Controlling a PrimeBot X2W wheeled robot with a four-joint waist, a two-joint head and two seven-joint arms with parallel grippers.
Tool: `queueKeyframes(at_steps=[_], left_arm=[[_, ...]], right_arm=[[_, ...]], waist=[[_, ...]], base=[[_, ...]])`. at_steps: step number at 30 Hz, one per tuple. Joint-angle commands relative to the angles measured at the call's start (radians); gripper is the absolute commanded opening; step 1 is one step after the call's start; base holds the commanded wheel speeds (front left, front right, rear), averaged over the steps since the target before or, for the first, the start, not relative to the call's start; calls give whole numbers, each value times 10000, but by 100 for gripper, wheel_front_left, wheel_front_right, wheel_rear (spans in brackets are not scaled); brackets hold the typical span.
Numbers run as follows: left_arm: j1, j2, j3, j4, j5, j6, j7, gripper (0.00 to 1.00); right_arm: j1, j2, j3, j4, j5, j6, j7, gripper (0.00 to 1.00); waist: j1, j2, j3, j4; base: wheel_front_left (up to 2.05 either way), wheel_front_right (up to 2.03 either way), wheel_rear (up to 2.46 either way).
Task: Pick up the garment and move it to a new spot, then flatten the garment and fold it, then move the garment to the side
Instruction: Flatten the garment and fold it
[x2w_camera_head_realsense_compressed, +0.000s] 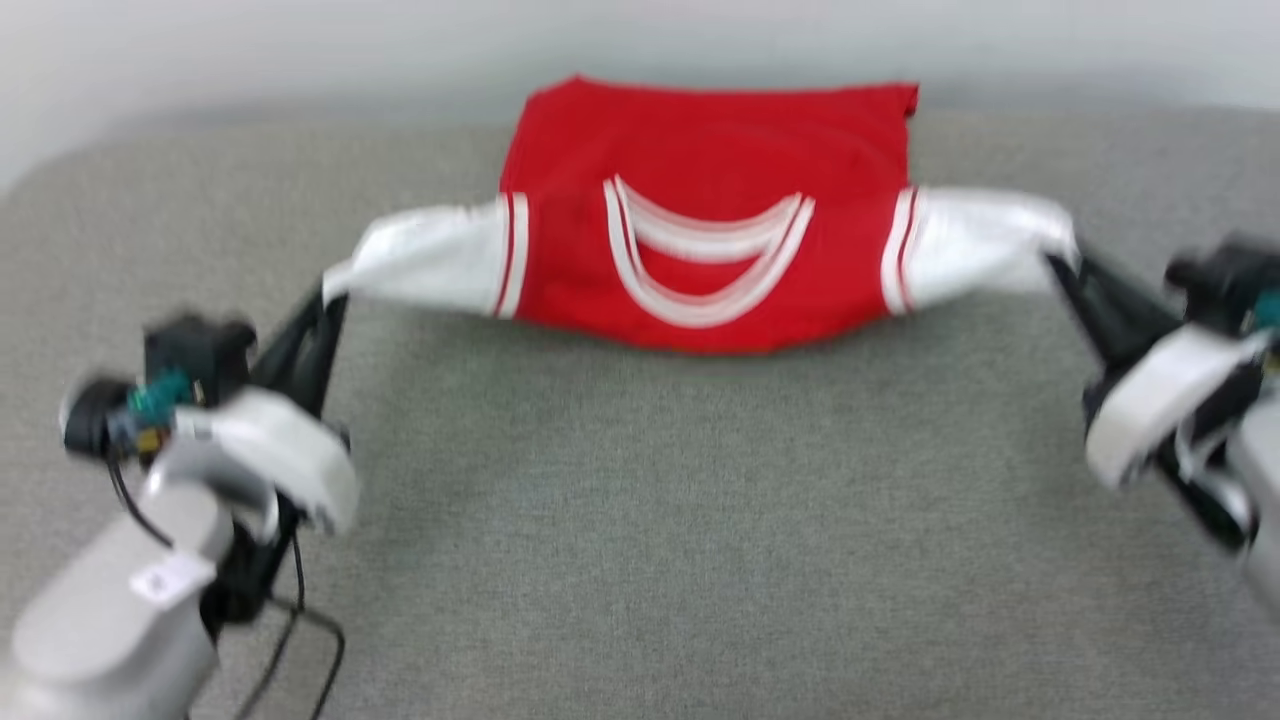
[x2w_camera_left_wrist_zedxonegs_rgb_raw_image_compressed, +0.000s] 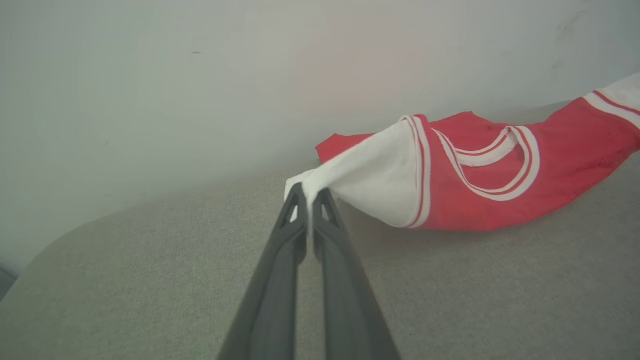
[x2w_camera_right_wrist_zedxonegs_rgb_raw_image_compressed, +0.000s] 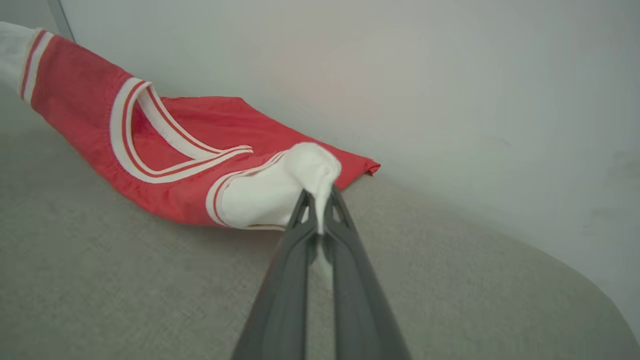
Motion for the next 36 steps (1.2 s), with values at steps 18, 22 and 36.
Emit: queueKeyframes(at_steps=[18, 22, 36], left_arm=[[5598, -503, 1194, -394, -362, 394, -51, 0], [6334, -740, 1484, -265, -274, 417, -51, 0], [7637, -1184, 2496, -205, 252, 234, -51, 0]], right_arm=[[5697, 48, -721, -189, -77, -15, 16, 0], [6608, 194, -1241, -78, -110, -16, -2, 0], [8777, 677, -3746, -650, 72, -18, -30, 0]], waist=[[2, -1, -2249, -54], [2, -1, -2326, 5], [2, -1, -2326, 168]], base=[[0, 0, 0], [0, 0, 0], [0, 0, 0]])
